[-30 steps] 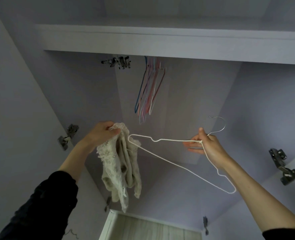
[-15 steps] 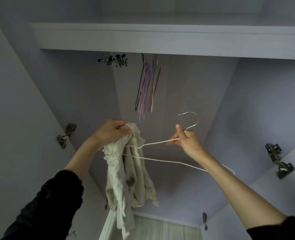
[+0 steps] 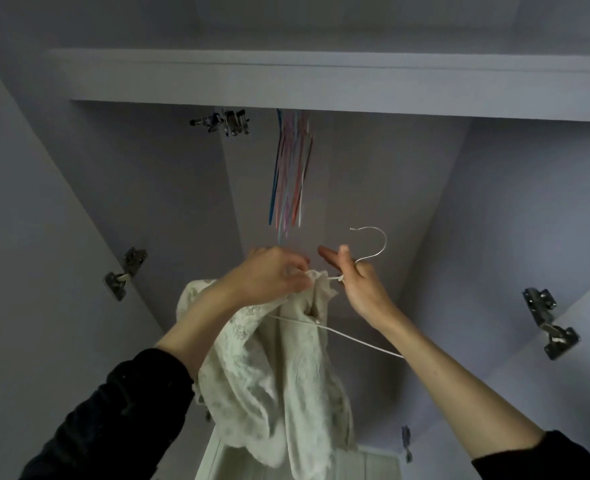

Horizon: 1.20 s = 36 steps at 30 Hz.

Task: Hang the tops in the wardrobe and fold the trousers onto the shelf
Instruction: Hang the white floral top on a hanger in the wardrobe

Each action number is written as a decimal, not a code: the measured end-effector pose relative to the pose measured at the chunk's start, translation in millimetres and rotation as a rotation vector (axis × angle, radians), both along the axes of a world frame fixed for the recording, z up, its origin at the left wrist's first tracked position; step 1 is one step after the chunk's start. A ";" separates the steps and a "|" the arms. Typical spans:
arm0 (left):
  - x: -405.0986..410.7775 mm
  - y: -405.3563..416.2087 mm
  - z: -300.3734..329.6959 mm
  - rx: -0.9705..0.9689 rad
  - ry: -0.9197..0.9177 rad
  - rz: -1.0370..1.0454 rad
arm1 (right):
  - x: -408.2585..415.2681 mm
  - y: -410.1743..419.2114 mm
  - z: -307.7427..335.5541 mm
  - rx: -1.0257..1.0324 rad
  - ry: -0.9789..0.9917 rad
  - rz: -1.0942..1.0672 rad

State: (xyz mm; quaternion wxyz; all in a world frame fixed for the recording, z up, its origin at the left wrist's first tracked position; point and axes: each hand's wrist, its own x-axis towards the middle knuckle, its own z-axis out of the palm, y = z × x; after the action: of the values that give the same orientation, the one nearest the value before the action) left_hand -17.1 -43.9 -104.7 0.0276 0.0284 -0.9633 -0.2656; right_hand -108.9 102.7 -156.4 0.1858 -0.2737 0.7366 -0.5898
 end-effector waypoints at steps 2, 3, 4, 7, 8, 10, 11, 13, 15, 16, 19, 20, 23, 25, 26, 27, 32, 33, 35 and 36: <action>-2.8 2.6 -0.1 -0.082 -0.023 -0.005 | -1.4 2.7 4.0 -0.017 0.007 0.006; -4.4 3.6 0.2 -0.106 -0.019 -0.013 | -0.8 3.6 5.7 -0.028 0.004 0.011; -5.8 4.1 0.0 -0.123 -0.011 -0.023 | -0.6 4.6 5.2 -0.036 -0.006 0.019; -7.7 6.3 2.4 -0.151 0.011 -0.040 | -1.4 7.4 5.4 -0.034 -0.124 0.085; -8.3 5.1 2.7 -0.132 0.016 -0.042 | -2.8 10.2 8.3 -0.034 -0.222 0.140; -7.0 2.0 5.1 -0.094 0.030 -0.034 | -7.6 17.2 13.8 -0.015 -0.416 0.276; -5.6 -0.8 6.1 -0.077 0.043 -0.026 | -10.7 21.2 15.7 0.021 -0.458 0.344; -3.9 -6.0 7.7 -0.049 0.079 -0.010 | -19.8 29.5 13.7 0.079 -0.492 0.415; -2.1 -9.4 8.0 -0.013 0.113 -0.007 | -28.6 33.0 10.7 0.121 -0.489 0.398; -1.1 -10.6 8.6 0.012 0.113 -0.010 | -31.5 32.4 10.8 0.166 -0.444 0.373; 0.1 -13.4 5.9 0.092 0.103 0.007 | -34.6 25.5 13.2 0.334 -0.302 0.382; 1.4 -14.7 5.4 0.114 0.102 0.015 | -33.6 21.8 14.3 0.398 -0.272 0.424; 4.1 -19.3 6.3 0.181 0.109 0.036 | -33.3 5.1 4.1 0.721 0.055 0.519; 6.9 -26.6 5.8 0.140 0.096 0.068 | -38.5 -3.6 -8.7 0.813 0.253 0.453; 9.0 -31.3 4.3 0.081 0.087 0.090 | -43.3 -3.2 -13.8 0.789 0.282 0.402; 11.9 -35.8 3.3 0.014 0.072 0.116 | -48.8 -0.7 -15.6 0.743 0.293 0.357; 20.0 -45.5 -9.5 -0.185 -0.034 0.210 | -70.6 17.4 3.4 0.657 0.506 0.230; 17.8 -44.1 -11.6 -0.212 -0.036 0.214 | -72.1 17.9 10.3 0.678 0.603 0.208; 12.7 -42.1 -12.0 -0.268 -0.018 0.222 | -73.9 19.2 24.1 0.665 0.735 0.173; 11.4 -40.9 -9.4 -0.310 -0.001 0.231 | -74.1 20.6 29.2 0.645 0.774 0.170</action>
State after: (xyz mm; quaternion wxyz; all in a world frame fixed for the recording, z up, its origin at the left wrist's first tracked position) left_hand -5.7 -84.8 -114.1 0.0615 0.1341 -0.9830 -0.1092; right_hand -183.0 123.3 -127.2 0.0218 -0.4596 0.8713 -0.1709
